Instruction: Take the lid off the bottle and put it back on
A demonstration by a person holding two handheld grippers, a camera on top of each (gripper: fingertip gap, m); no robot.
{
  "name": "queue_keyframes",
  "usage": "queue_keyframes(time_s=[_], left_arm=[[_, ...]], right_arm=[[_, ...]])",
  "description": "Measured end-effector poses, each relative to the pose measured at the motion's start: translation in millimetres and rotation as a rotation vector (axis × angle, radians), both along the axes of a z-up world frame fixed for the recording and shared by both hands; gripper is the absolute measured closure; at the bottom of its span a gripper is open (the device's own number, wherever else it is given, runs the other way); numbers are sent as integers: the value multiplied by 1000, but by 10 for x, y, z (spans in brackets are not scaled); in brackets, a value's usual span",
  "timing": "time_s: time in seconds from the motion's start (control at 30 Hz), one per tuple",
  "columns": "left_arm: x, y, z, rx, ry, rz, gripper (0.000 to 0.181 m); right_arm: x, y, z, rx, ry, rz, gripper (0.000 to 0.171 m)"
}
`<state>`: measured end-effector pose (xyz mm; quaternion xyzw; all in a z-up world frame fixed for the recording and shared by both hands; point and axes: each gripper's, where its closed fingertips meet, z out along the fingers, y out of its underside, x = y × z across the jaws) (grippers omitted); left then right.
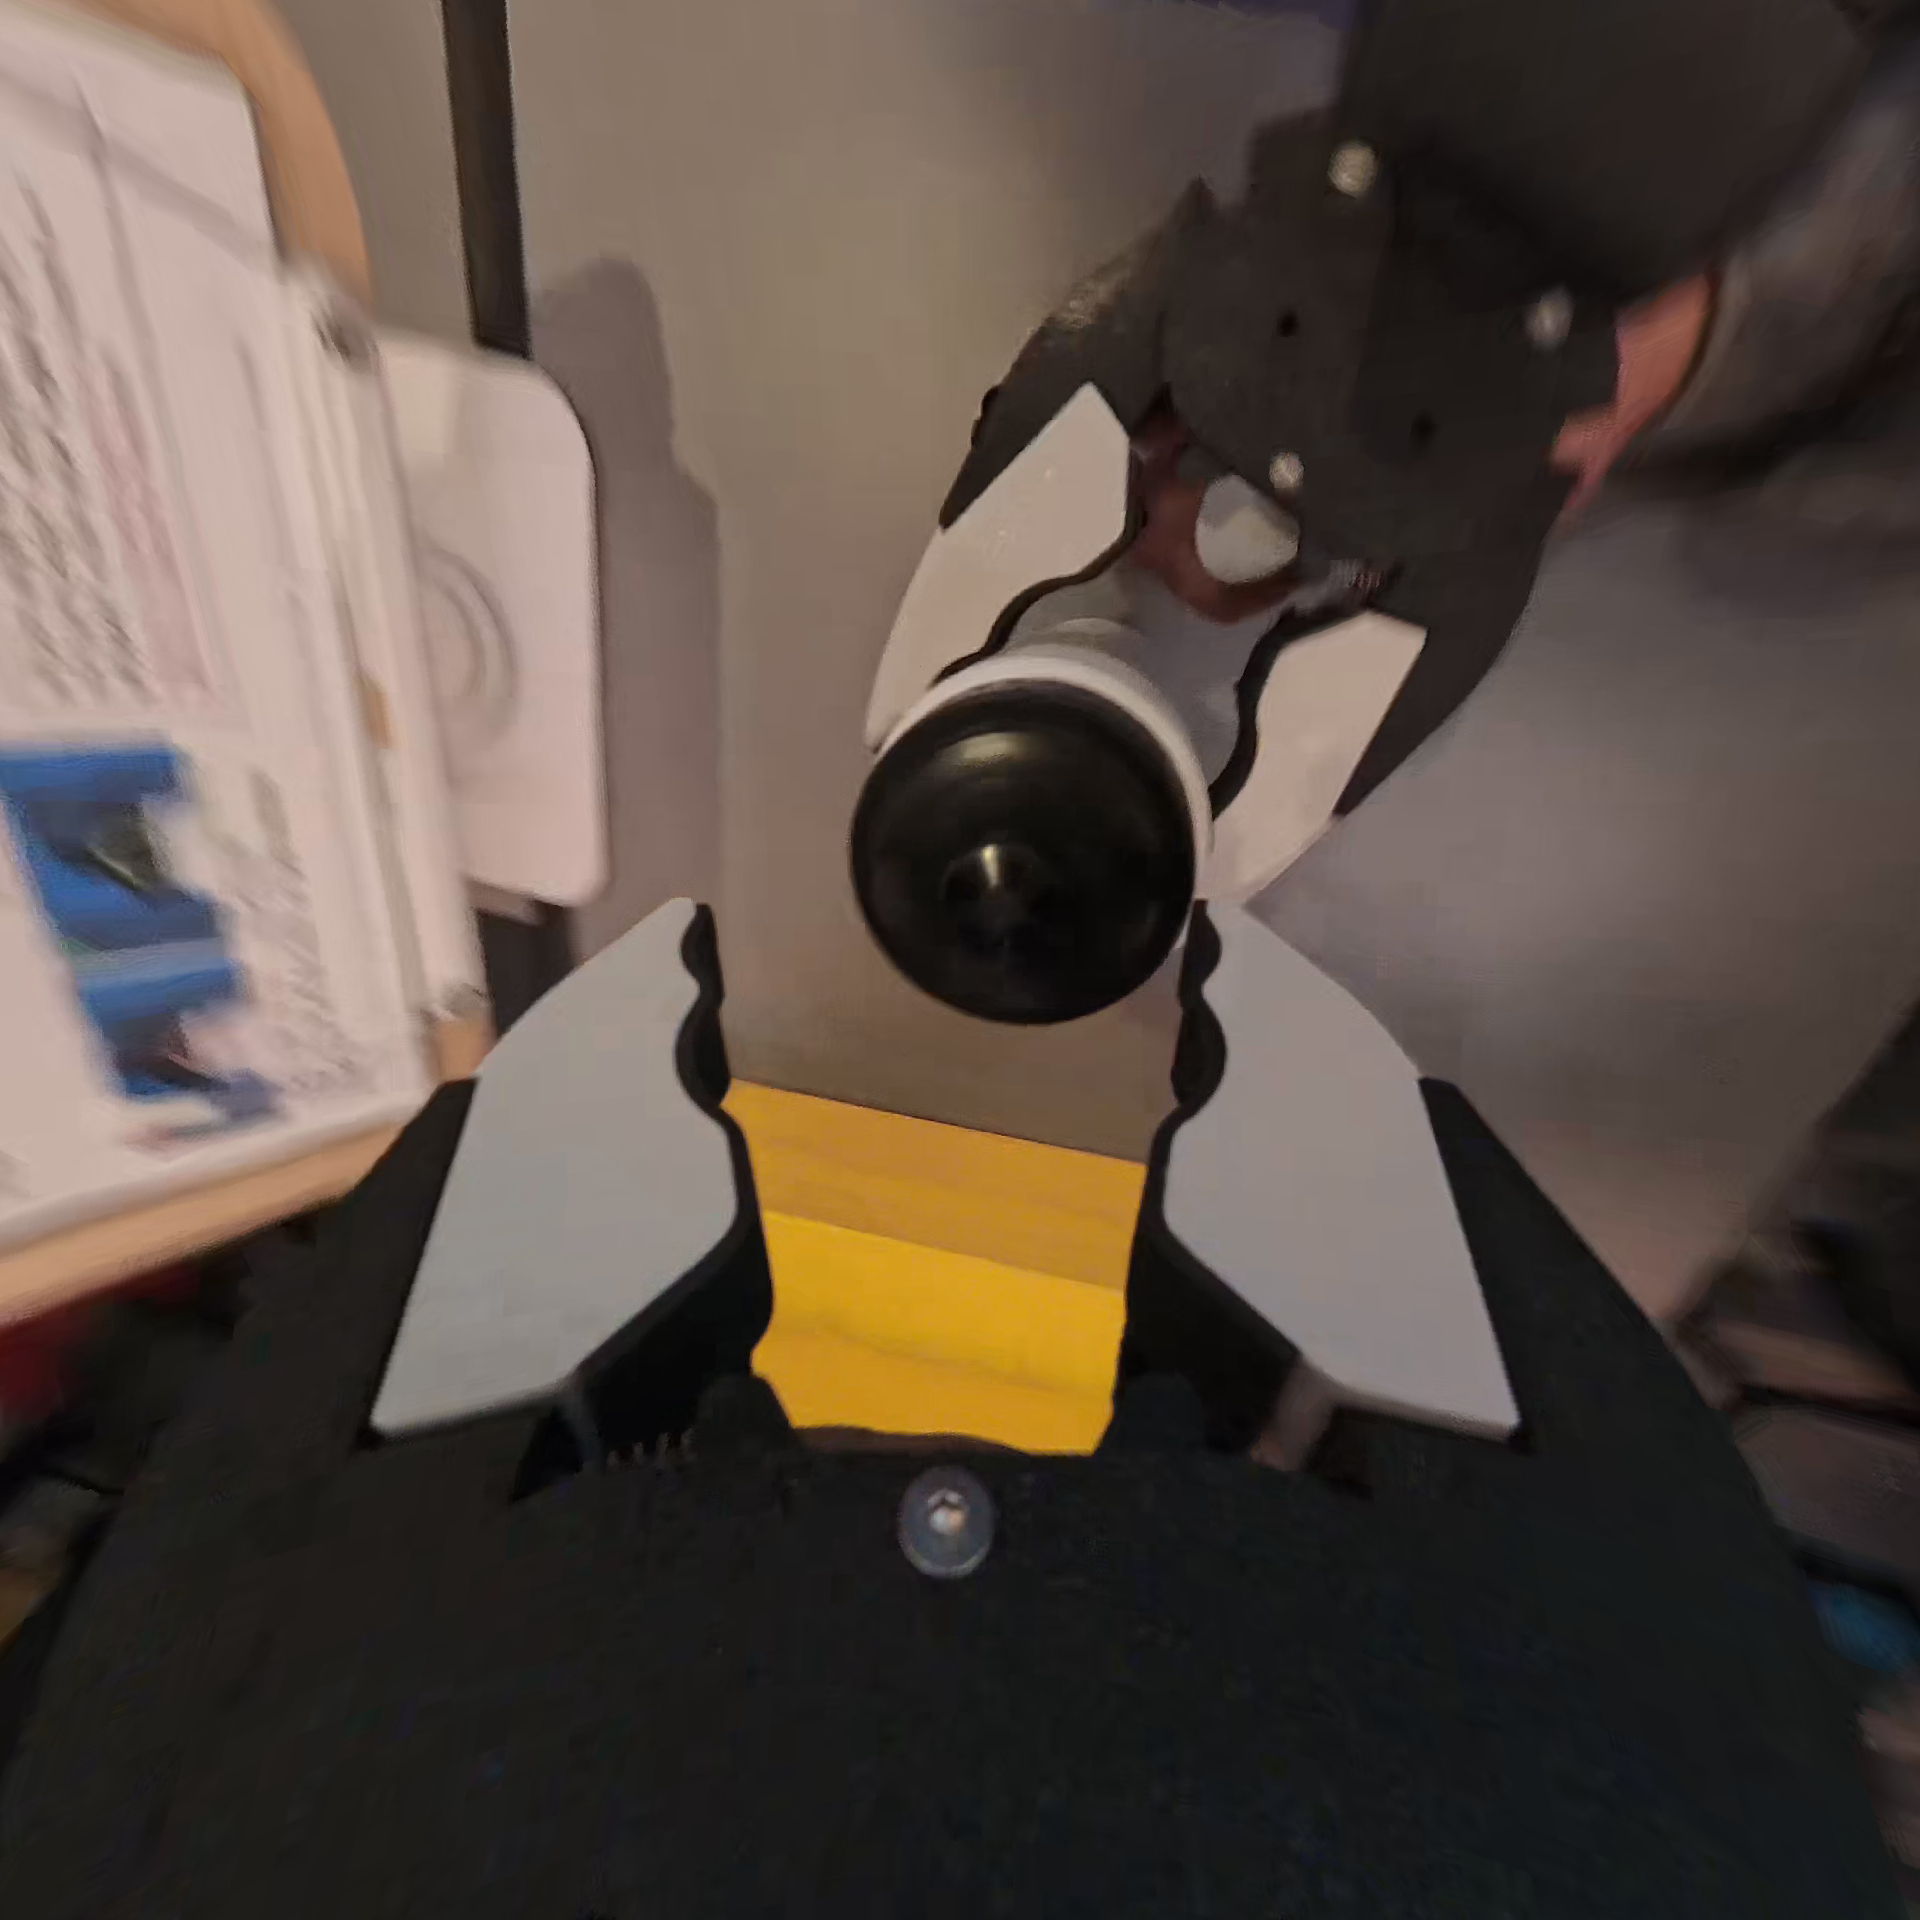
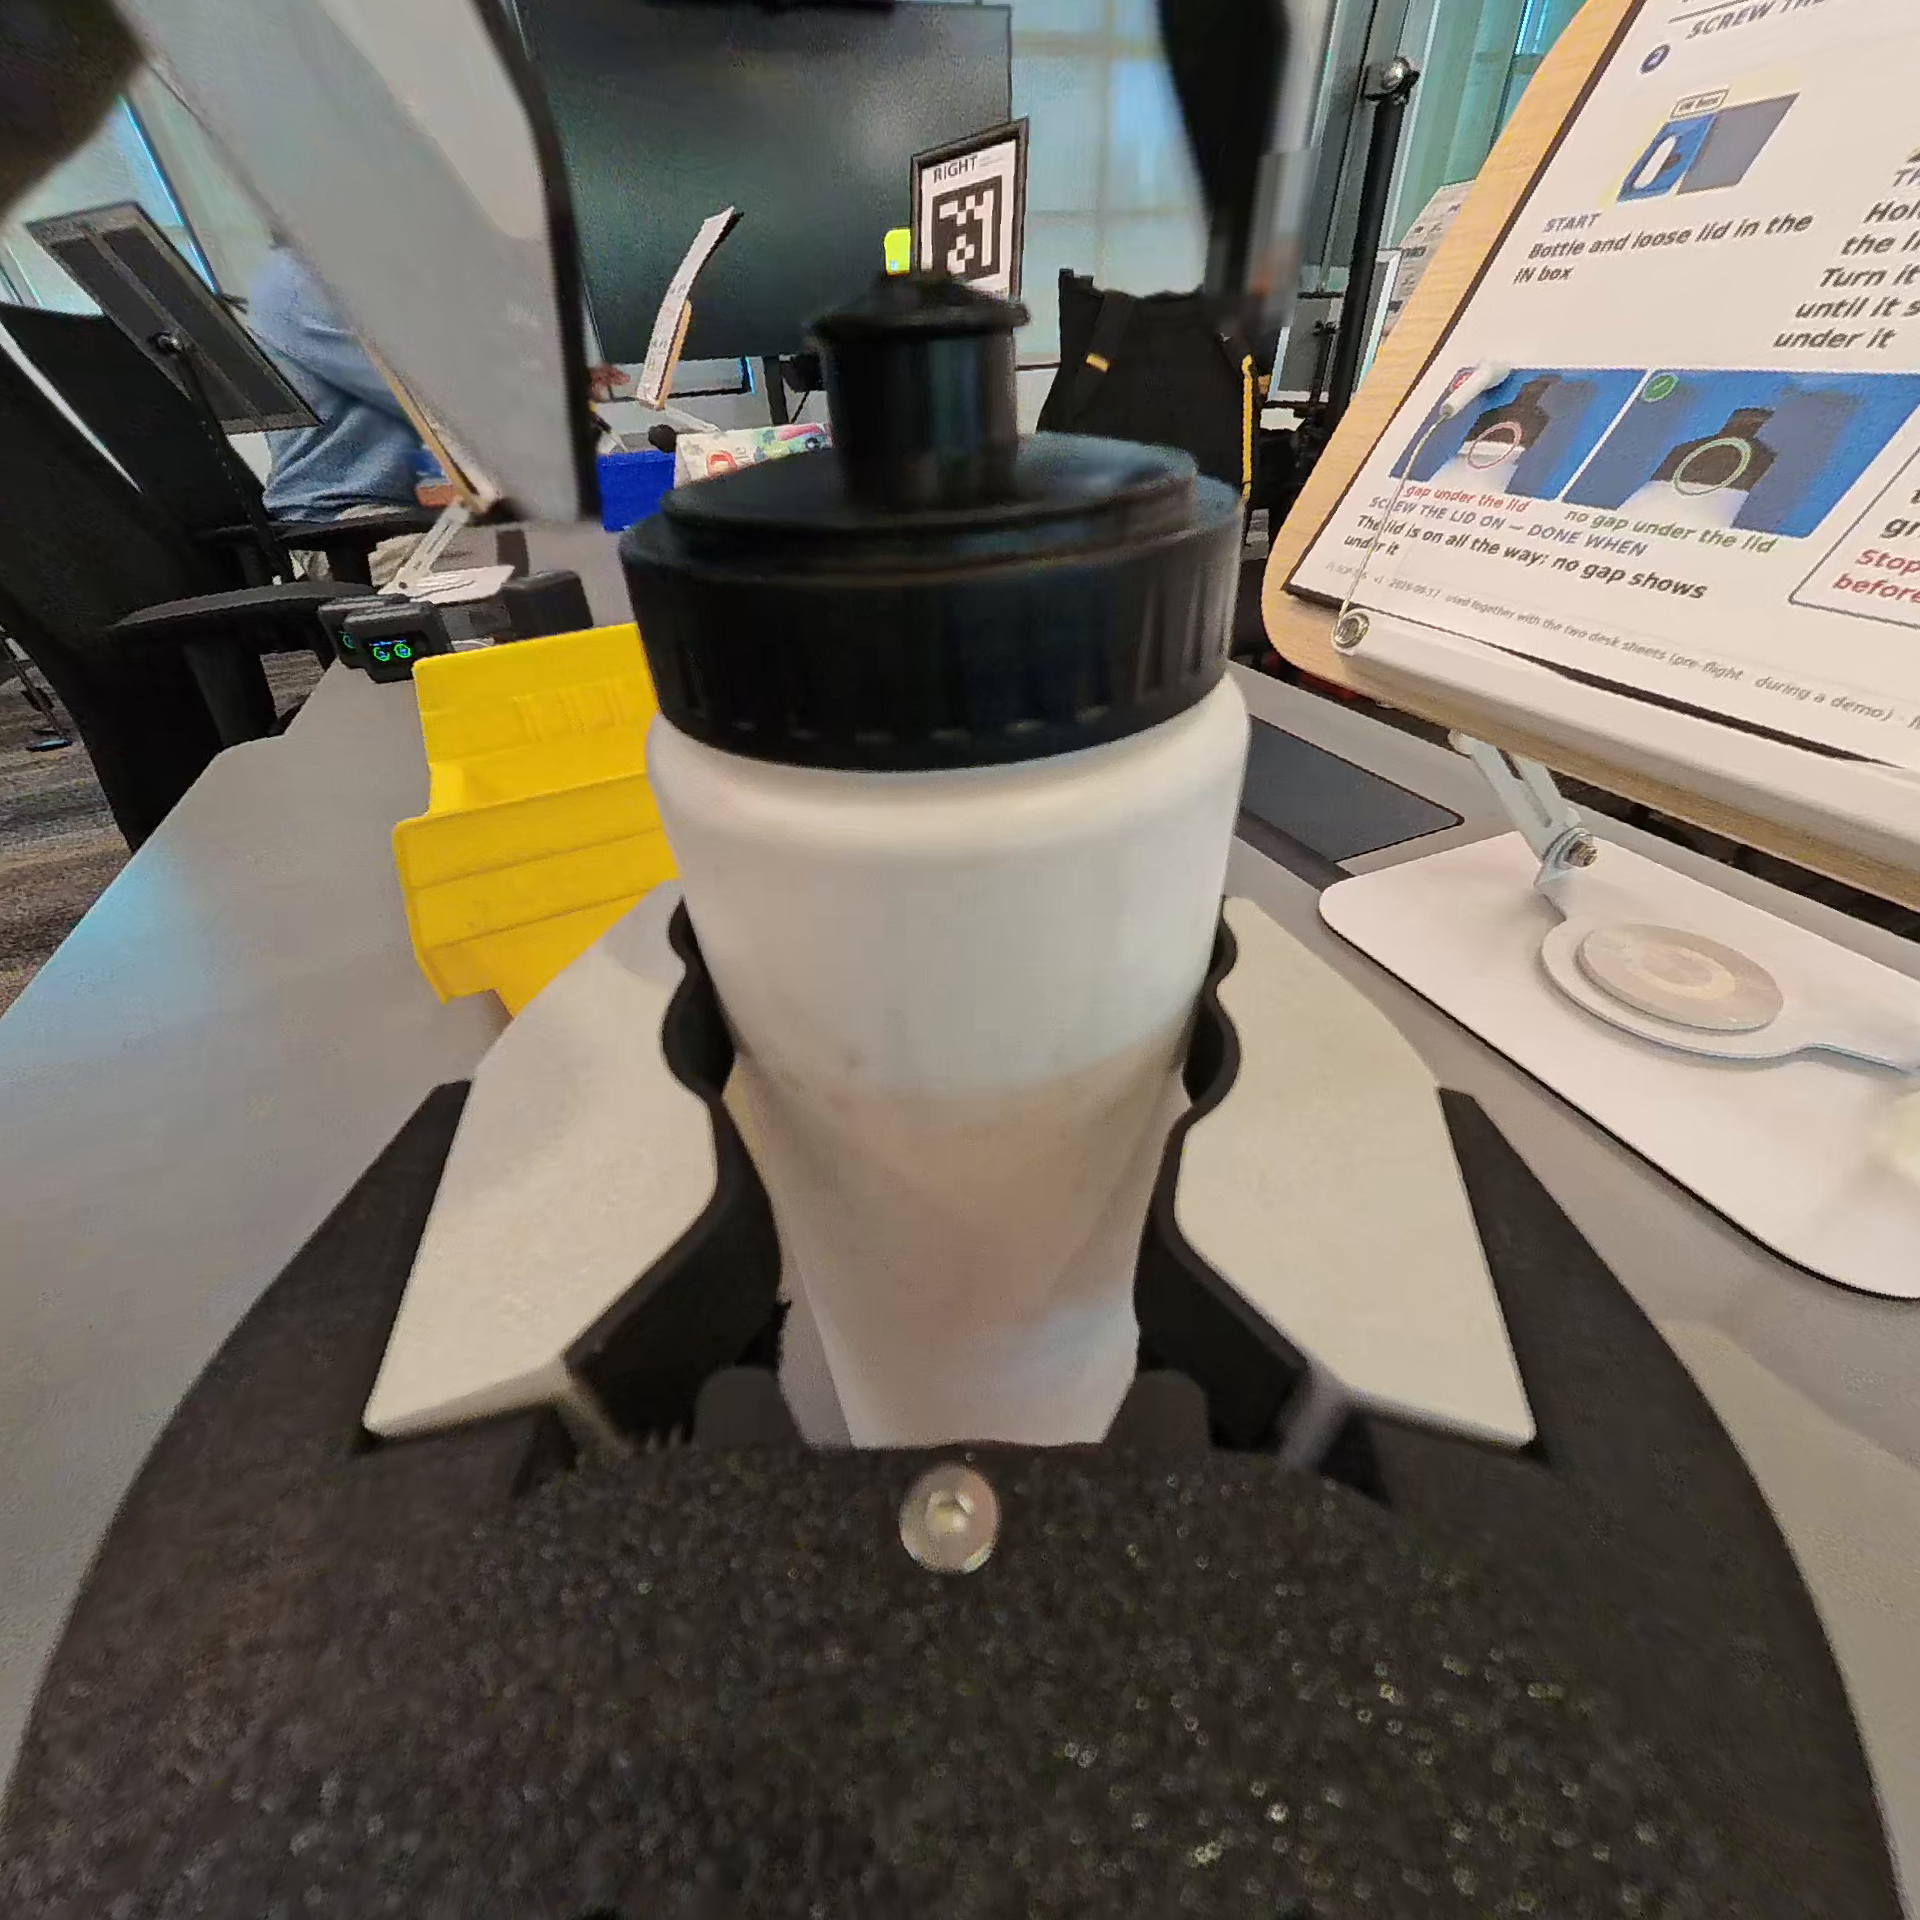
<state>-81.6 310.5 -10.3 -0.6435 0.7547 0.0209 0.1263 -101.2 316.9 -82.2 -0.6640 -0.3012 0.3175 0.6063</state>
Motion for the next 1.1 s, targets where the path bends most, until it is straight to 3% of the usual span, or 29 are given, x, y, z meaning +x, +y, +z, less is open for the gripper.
queue_keyframes(time_s=[0.1,0.2,0.3,0.43,0.6,0.77,0.93,1.1], left_arm=[[22,-10,64,3,-120,-223,97],[-6,-145,29,-197,-218,-188,84],[-26,-172,24,-284,-399,-174,82],[-12,-85,-58,-361,-660,-182,94],[87,-127,-209,-542,-808,-200,98],[161,-195,-223,-590,-946,-302,107],[162,-160,-213,-525,-995,-212,107],[208,-99,-205,-368,-1076,75,108]], right_arm=[[1,-2,1,1,2,0,84],[1,-2,2,2,5,0,84],[0,0,3,4,12,2,84],[-3,3,5,6,20,3,84],[-2,1,4,5,23,1,84],[-2,4,4,4,26,0,84],[-3,9,3,-1,26,-1,84],[20,27,5,-8,25,-30,84]])
